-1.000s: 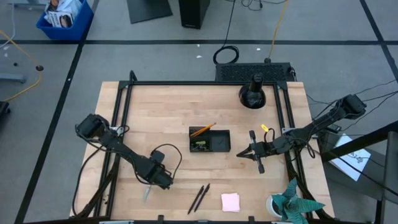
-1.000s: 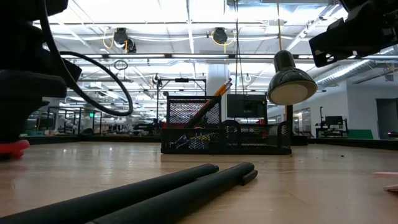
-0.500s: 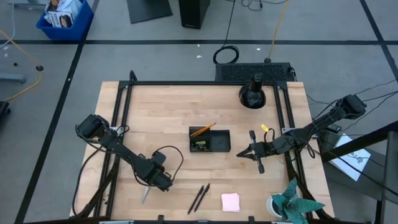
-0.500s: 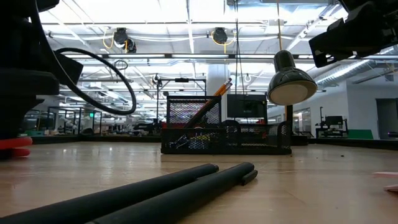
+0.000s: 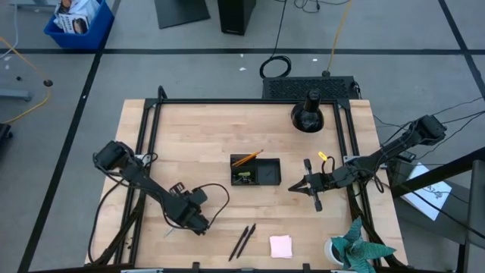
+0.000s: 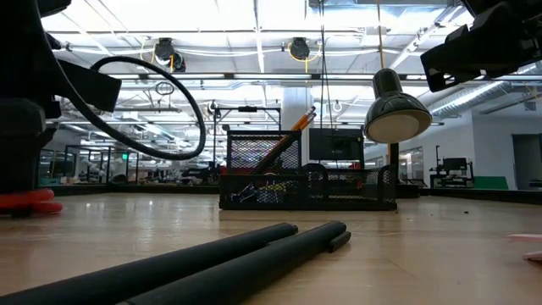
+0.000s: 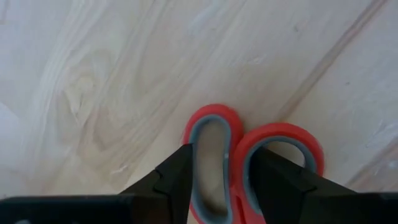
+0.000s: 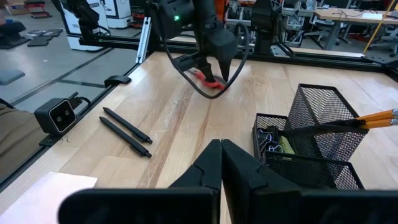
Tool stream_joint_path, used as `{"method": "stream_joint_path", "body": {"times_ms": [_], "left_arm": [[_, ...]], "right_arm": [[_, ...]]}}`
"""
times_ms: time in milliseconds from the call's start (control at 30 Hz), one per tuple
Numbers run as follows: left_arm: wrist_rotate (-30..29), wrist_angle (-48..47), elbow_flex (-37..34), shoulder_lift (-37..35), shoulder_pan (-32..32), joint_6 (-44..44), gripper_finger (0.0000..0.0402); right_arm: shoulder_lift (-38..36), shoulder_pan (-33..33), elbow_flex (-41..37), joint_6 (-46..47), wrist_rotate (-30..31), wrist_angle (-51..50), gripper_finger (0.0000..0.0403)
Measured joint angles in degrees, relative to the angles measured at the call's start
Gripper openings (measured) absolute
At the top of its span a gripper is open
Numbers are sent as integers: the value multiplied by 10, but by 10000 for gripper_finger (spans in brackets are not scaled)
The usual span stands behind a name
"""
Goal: Pick and place office supplies into organizer
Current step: Put the red scissors into the black desk organizer
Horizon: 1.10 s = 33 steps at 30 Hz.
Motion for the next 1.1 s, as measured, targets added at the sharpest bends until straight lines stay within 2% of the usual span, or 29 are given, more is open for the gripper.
{"method": "stream_joint_path", "body": {"times_ms": [267,433,600,767,933,1100], "left_arm": [[-62,-24,58,3,0,27,159],[-74,-36,76,2,5,27,159],[-65,-42,78,2,7,34,162],[-57,-54,79,1,7,28,190],[-22,-88,79,1,13,10,222],[3,-104,83,0,19,-6,231]], "right_arm": [[0,0,0,0,0,5,0],[0,0,0,0,1,4,0],[0,0,0,-10,2,4,0],[0,-1,0,-12,3,6,0],[0,-7,-1,-24,3,20,0],[0,-13,-1,-14,3,18,0]]}}
